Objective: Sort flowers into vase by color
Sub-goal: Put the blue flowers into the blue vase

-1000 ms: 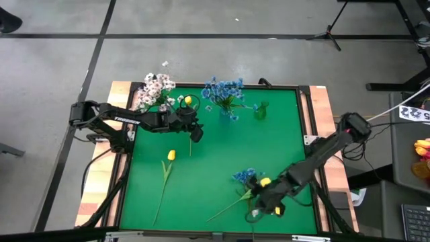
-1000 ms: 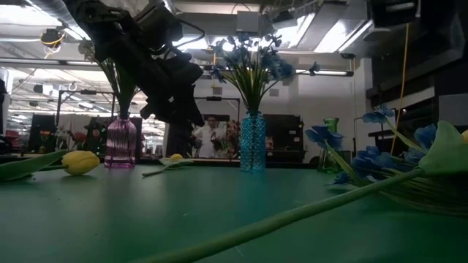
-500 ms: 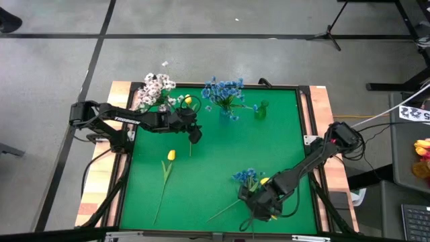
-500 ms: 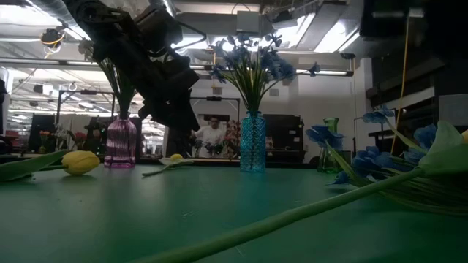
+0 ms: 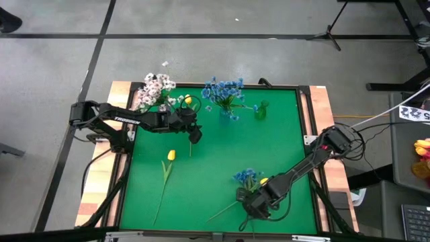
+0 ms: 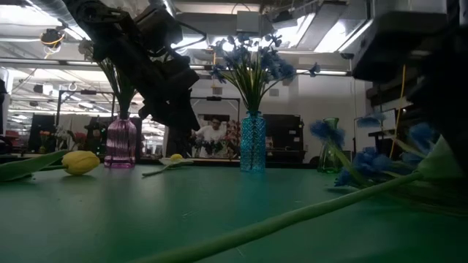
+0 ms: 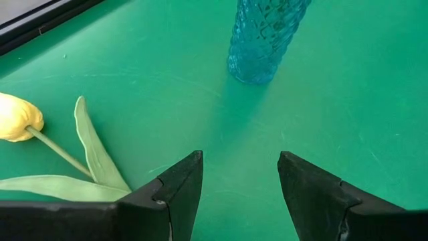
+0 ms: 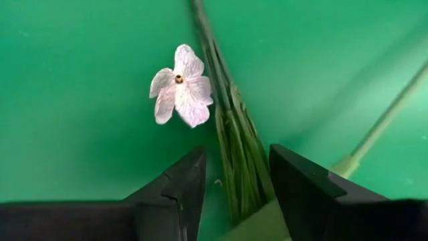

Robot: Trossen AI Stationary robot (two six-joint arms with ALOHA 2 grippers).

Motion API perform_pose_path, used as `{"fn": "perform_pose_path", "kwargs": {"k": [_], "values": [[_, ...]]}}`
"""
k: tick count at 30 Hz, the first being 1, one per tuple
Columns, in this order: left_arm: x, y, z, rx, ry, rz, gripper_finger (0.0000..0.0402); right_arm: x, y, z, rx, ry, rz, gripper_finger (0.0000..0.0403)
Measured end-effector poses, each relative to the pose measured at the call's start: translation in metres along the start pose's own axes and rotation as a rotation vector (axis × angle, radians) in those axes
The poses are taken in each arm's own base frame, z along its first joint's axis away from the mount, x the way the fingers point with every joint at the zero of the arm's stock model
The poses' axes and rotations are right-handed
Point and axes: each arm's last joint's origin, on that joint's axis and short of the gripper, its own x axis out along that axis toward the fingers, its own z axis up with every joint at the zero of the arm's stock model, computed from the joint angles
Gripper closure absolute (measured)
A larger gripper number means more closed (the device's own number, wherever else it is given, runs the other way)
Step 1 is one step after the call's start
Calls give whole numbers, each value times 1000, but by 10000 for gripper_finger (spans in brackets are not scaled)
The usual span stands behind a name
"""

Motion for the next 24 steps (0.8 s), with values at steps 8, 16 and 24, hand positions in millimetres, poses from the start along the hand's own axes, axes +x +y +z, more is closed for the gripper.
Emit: {"fn": "perform_pose_path", "kwargs": {"k": [8, 16, 24], "values": [[0, 0, 0, -4, -1, -1, 210, 5, -2, -3, -7, 51, -36, 265], [0, 0, 0, -7, -1, -1, 210, 4, -18, -22, 105, 176, -131, 389], [0, -2, 0, -35, 18, -70, 210, -8, -25, -45, 153, 477, -198, 393]]}}
